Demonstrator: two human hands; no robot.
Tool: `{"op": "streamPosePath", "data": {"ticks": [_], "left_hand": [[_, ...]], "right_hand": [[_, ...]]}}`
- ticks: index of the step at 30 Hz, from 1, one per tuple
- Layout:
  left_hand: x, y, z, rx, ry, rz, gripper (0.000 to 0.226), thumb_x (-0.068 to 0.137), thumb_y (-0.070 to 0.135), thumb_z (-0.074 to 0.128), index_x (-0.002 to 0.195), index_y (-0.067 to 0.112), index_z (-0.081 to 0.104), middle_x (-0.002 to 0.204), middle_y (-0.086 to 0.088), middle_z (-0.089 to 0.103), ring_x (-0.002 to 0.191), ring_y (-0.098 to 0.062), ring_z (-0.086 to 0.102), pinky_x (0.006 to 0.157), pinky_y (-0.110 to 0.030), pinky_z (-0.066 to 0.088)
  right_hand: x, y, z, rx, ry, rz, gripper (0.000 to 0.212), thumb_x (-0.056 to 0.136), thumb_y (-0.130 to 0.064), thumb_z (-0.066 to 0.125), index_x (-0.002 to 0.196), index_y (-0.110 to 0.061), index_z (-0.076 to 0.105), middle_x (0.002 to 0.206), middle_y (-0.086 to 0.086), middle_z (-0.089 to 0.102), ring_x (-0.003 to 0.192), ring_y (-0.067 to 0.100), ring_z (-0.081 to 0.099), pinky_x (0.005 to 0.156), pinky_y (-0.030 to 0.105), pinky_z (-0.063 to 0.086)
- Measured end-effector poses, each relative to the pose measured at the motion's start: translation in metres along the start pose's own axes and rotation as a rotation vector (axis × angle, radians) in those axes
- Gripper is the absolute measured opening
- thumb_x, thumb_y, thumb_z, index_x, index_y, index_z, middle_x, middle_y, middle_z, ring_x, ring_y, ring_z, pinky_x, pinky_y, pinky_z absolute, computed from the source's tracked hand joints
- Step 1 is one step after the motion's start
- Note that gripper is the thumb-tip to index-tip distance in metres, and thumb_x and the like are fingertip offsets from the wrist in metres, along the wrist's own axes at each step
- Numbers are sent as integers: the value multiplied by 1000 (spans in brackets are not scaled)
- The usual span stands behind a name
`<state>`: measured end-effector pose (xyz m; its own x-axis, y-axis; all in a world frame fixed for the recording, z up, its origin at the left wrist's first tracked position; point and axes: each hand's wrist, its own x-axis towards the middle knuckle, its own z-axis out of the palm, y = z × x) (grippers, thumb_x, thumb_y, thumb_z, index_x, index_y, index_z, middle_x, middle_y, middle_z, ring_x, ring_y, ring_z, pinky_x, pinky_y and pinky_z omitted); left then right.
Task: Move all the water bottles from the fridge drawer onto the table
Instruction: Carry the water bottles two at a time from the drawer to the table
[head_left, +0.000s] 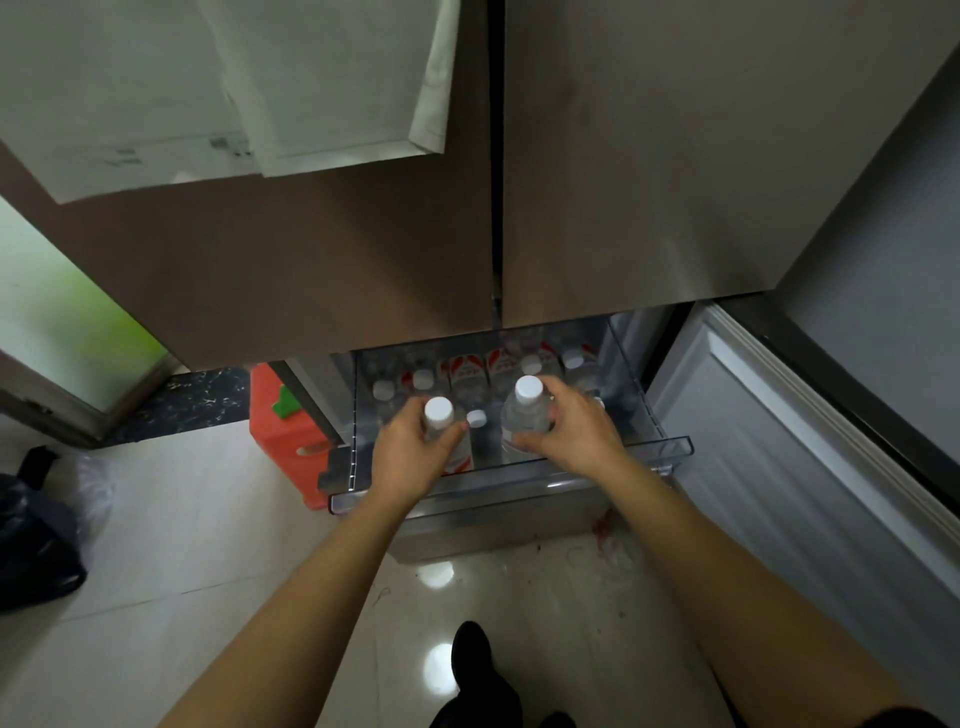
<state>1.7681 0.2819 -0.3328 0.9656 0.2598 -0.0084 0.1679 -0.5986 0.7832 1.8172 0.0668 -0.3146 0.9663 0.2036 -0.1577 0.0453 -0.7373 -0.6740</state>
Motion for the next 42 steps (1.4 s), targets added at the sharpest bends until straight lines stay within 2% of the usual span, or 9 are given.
{"op": "streamPosePath", "data": {"ticks": [6,12,19,23,26,29,34,39,42], "left_hand": [[-9,-24,3,145,-175,-43,75,73,66,73,135,33,49,126,0,43,120,-18,44,98,-37,45],[-2,-27,-3,-6,-325,-17,71,72,47,84,128,34,42,121,12,56,113,-19,57,95,-40,51],[-1,-23,-12,-182,-84,-82,69,72,33,87,122,29,40,121,4,62,112,-19,61,96,-39,52],[-10,-11,-35,-273,29,-16,65,73,33,87,122,28,44,115,11,64,107,-9,64,94,-41,55],[-27,7,-59,-319,149,27,63,75,35,85,125,31,47,115,15,64,105,1,63,93,-38,56],[-56,20,-82,-338,287,72,58,77,33,84,125,36,51,120,6,65,112,-8,62,96,-41,54],[-133,16,-123,-430,542,1,68,76,31,84,132,35,45,127,9,61,112,-3,62,88,-25,57],[-230,-5,-183,-392,735,-72,50,82,19,80,117,41,50,112,25,64,105,3,63,72,-9,51],[-291,-26,-220,-349,804,-148,53,81,20,80,125,34,53,115,20,66,106,0,63,73,-12,52]], "right_hand": [[2,8,23,-87,24,84,86,71,-44,85,140,-34,36,137,5,33,119,31,53,95,39,47],[11,7,29,62,-18,125,81,75,-28,84,142,-26,39,138,4,56,125,28,55,100,44,48],[8,-3,30,242,58,127,75,74,-25,87,138,-31,49,130,0,63,120,25,58,99,44,51],[-4,-19,25,377,59,-9,71,75,-16,86,124,-52,47,123,-17,61,120,15,57,101,41,52],[-16,-39,17,415,36,-132,75,76,-19,86,134,-43,46,132,-15,58,123,14,55,102,44,50],[-31,-62,14,436,17,-252,79,77,-27,86,138,-46,40,131,-24,55,124,10,54,103,39,50],[-66,-87,32,526,-67,-432,83,74,-24,88,134,-59,42,134,-30,52,125,4,52,102,34,49],[-108,-139,75,559,-249,-581,85,72,-26,89,129,-65,41,127,-41,52,119,-10,54,91,14,49],[-150,-185,115,528,-448,-666,85,73,-27,89,134,-62,40,131,-34,54,122,-1,55,103,35,49]]}}
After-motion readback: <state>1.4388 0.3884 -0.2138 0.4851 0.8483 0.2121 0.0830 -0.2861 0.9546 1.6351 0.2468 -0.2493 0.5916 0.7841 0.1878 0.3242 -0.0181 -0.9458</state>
